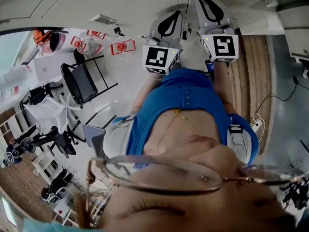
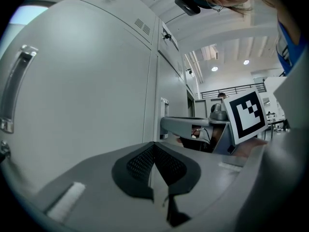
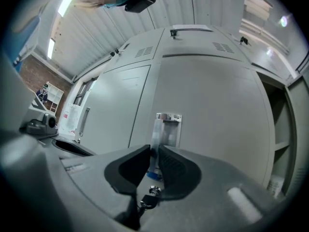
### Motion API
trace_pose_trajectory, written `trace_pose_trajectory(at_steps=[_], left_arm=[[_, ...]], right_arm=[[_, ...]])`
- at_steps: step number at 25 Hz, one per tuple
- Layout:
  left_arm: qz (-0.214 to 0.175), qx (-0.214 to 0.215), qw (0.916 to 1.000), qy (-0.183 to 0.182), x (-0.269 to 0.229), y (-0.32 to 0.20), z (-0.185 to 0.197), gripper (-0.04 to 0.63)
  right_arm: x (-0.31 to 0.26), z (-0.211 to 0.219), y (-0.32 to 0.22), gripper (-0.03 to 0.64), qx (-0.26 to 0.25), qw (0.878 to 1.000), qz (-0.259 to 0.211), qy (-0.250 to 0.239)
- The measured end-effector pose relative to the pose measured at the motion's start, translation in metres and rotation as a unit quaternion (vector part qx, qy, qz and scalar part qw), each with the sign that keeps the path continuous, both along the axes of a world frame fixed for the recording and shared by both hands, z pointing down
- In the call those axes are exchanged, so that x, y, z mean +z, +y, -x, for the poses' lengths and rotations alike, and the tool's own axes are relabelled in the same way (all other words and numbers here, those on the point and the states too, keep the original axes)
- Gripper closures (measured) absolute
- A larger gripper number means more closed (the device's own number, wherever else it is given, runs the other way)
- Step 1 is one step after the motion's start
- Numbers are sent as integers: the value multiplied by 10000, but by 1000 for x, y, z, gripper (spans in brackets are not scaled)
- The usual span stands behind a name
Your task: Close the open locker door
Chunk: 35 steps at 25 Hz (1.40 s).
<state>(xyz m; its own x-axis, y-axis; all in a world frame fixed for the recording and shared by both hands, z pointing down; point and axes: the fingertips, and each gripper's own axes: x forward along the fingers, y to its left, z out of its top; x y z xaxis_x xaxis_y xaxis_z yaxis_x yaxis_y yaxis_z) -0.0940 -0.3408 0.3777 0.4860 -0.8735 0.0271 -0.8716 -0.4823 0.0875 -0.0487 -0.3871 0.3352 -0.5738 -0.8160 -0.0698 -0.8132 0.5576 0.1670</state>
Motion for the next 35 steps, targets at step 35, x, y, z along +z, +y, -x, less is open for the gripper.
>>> trace_pose_trajectory(at_steps=[35], left_arm=[[-188, 388, 9991, -19, -9, -15, -38, 595]], right_arm=[[28, -35, 17, 615, 948, 9946, 407, 116]])
